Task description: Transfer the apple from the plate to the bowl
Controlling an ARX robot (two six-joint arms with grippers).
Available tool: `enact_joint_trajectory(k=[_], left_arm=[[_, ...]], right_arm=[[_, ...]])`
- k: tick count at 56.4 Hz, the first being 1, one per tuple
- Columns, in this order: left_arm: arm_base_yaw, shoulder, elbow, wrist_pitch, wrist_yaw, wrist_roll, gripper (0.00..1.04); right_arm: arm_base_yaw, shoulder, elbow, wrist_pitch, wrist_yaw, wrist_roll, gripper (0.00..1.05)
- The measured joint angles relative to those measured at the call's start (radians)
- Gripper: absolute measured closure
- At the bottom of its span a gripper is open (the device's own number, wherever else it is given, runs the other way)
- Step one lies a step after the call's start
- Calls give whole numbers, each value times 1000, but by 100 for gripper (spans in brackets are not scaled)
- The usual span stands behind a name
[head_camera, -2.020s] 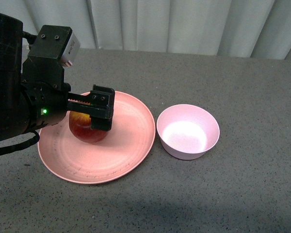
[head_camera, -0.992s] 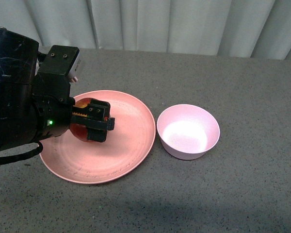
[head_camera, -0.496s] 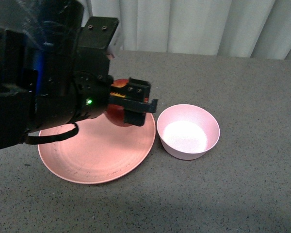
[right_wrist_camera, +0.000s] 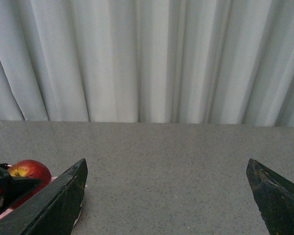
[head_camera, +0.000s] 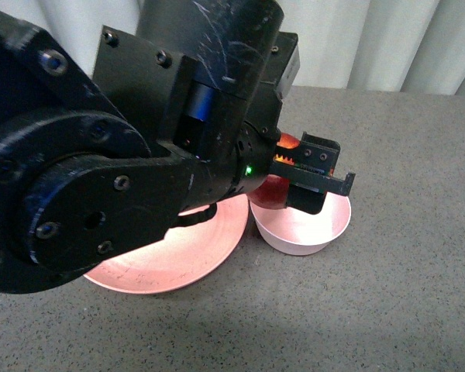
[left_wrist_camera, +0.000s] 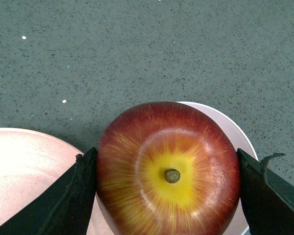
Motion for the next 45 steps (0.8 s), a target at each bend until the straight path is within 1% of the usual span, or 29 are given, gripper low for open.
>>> enact_joint_trajectory(k=[15, 34, 37, 40, 42, 45], left_arm=[[-26, 76, 37, -5, -13, -16, 32], [-30, 98, 40, -3, -14, -15, 32], [-30, 98, 40, -3, -14, -14, 27], [-30, 98, 40, 0, -13, -17, 17], [-30, 98, 40, 3, -13, -19, 14], [-29, 93, 37, 24, -15, -24, 6]], right_arm=[[0, 0, 0, 0, 0, 0, 9], [0, 0, 0, 0, 0, 0, 9], [0, 0, 0, 0, 0, 0, 9], [0, 0, 0, 0, 0, 0, 9], [0, 0, 0, 0, 0, 0, 9], [0, 0, 0, 0, 0, 0, 9]])
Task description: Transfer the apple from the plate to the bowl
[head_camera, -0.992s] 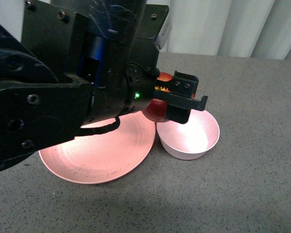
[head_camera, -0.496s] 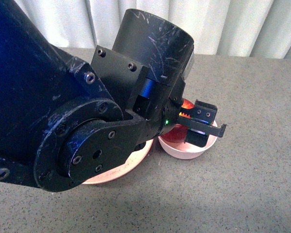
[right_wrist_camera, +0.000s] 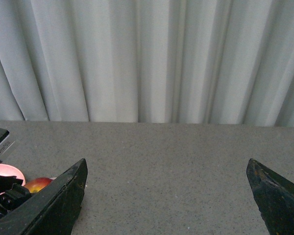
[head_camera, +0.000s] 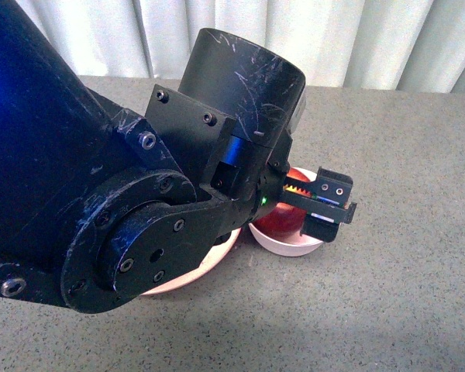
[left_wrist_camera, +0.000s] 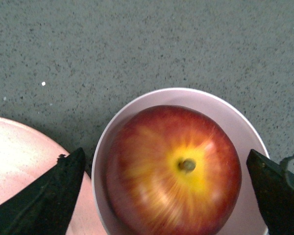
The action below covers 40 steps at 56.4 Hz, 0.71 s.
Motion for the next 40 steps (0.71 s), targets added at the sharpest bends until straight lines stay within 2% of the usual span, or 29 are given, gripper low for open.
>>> enact_joint_trajectory(k=[6, 17, 28, 40], left_arm=[[7, -28, -12, 7, -13, -32, 7], [53, -153, -123, 108, -48, -33, 7], [143, -263, -279, 161, -77, -14, 7], [264, -460, -471, 134, -131, -5, 7]], right_arm=[[0, 0, 0, 0, 0, 0, 9], [0, 0, 0, 0, 0, 0, 9], [0, 0, 0, 0, 0, 0, 9], [0, 0, 0, 0, 0, 0, 9]])
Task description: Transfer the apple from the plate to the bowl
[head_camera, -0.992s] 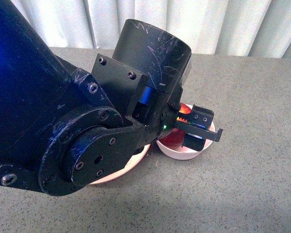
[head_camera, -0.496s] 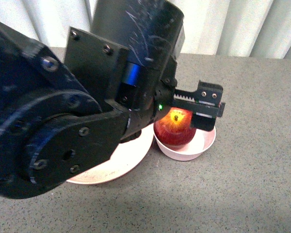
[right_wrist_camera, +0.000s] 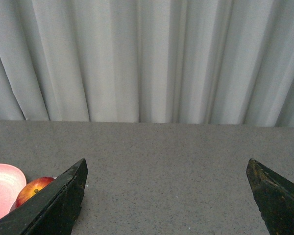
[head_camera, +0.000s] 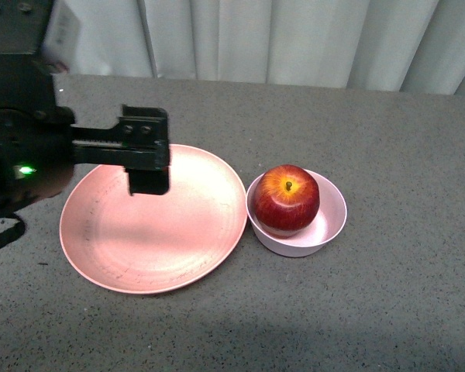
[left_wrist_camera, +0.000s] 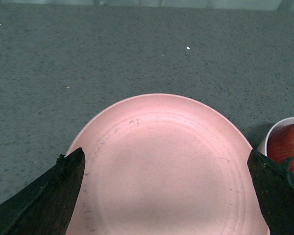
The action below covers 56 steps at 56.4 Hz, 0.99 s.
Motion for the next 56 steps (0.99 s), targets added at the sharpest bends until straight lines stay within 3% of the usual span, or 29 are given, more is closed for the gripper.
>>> enact_joint_trajectory(k=[15, 25, 30, 34, 46, 52, 56], left_arm=[[97, -342, -156, -147, 47, 0, 7], [107, -605, -245, -255, 82, 58, 7], [121, -546, -353, 110, -33, 111, 25], [150, -579, -398, 207, -23, 125, 38], [219, -756, -442, 114, 45, 136, 72], [260, -876, -463, 14, 84, 141, 97], [274, -925, -467, -28, 98, 142, 101]], right_arm=[[0, 0, 0, 0, 0, 0, 9], [0, 0, 0, 0, 0, 0, 9], [0, 0, 0, 0, 0, 0, 9], [0, 0, 0, 0, 3, 0, 9], [0, 0, 0, 0, 0, 0, 9], [0, 0, 0, 0, 0, 0, 9], [0, 0, 0, 0, 0, 0, 9]])
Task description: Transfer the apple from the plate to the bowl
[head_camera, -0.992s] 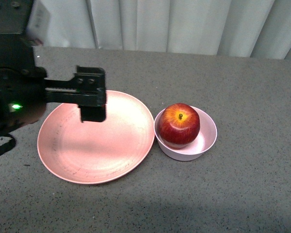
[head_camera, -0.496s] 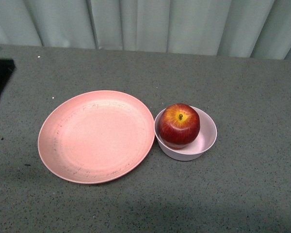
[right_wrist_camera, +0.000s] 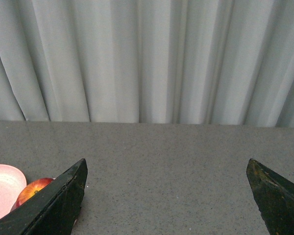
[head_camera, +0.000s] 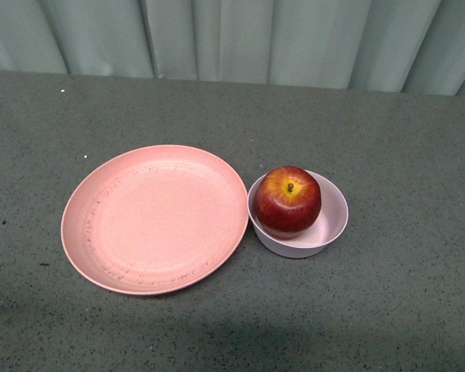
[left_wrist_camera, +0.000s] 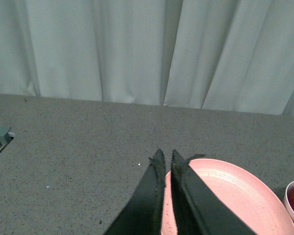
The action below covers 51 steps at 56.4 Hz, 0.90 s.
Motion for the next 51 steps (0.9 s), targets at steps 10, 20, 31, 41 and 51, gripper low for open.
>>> enact_joint_trajectory(k=[10, 20, 31, 41, 51], left_arm=[[80, -126, 0, -112, 102, 2, 101], [121, -235, -1, -209, 117, 1, 101], [122, -360, -1, -328, 119, 1, 101], [122, -452, -1, -417, 119, 1, 101], [122, -515, -1, -480, 119, 1, 101]], right_arm=[[0, 0, 0, 0, 0, 0, 9], [0, 0, 0, 0, 0, 0, 9], [0, 0, 0, 0, 0, 0, 9], [0, 0, 0, 0, 0, 0, 9], [0, 0, 0, 0, 0, 0, 9]])
